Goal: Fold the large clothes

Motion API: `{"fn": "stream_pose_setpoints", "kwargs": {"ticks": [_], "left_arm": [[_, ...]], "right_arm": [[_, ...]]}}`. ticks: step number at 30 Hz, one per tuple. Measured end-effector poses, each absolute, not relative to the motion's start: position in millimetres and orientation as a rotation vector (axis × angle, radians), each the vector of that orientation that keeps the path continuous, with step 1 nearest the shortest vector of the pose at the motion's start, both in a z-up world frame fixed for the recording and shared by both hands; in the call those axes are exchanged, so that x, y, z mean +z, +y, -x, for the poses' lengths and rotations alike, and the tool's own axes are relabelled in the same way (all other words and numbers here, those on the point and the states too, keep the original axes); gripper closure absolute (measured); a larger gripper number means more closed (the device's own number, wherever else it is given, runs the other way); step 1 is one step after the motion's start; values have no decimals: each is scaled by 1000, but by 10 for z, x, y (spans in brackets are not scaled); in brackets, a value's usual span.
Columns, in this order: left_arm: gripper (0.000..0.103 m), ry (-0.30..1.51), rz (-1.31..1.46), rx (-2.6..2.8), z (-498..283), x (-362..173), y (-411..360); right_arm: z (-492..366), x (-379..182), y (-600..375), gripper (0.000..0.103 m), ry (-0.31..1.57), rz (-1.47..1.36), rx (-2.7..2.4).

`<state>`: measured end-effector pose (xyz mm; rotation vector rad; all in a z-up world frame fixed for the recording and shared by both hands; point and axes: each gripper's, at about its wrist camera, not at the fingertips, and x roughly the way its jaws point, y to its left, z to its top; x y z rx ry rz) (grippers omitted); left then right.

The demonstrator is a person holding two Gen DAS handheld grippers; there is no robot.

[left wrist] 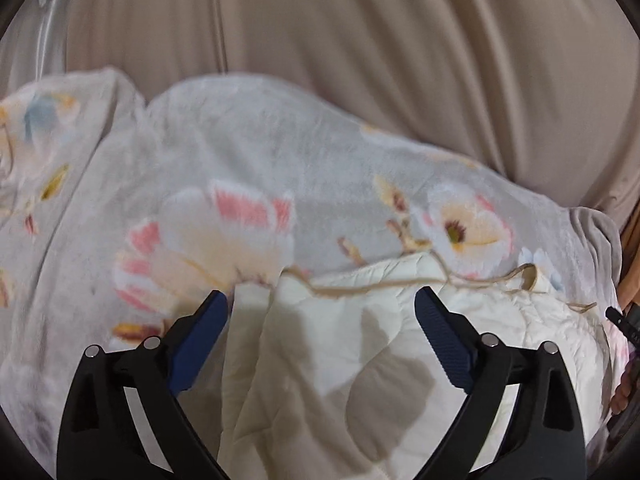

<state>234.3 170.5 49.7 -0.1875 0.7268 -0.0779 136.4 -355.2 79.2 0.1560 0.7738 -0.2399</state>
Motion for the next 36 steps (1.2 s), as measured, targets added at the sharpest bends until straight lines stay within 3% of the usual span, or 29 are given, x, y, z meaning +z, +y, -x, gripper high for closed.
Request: {"fn": "stream_pose_setpoints", "kwargs": {"ticks": [1,2,3,4,5,6,7,8,12,16,20,22,25,28,31,32,36], "left_arm": [[12,767,215,-77,-2397,427,1732],[19,815,256,-78,-2461,322,1759],[26,846,280,-88,-2502,250,1769],[38,869,290,-83,-2526,195,1777],[50,863,292,-73,-2524,185,1770],[60,834,274,-61,-2497,232,1751],[80,810,252,-61,-2482,302,1724],[88,793,249,-77,-2472,355,1706],[88,748,176,-35,-2534,463,1580],[86,853,99,22,-2788,35,1474],[84,810,40,61,-2731,170,1424],[83,750,57,57,-2576,374,1460],[71,623,74,-12,-2257,815,1377],[65,574,20,-177,-2077,1052,933],[64,647,-97,-342,-2079,849,297],[63,687,-144,-359,-2140,673,104],[63,804,-131,-326,-2516,157,140]], "right_arm": [[-1398,719,-3624,55,800,-178,-257],[-1468,609,-3695,56,848,-216,-250],[-1512,511,-3739,72,880,-255,-232],[-1530,465,-3742,84,891,-279,-202],[-1528,460,-3710,90,885,-279,-184],[-1515,514,-3657,93,857,-250,-192],[-1497,614,-3597,94,822,-227,-191],[-1482,693,-3567,94,788,-224,-190],[-1536,836,-3553,95,719,-230,-201],[-1841,205,-3663,94,942,-229,-242],[-1863,367,-3530,88,947,-110,-292],[-1718,598,-3478,86,856,-108,-327],[-1524,962,-3306,80,715,-133,-274],[-1581,1127,-2823,81,733,-143,-19],[-1750,963,-2226,86,835,-97,213],[-1834,823,-2021,94,875,-30,234],[-2009,489,-2067,95,938,24,172]]}}
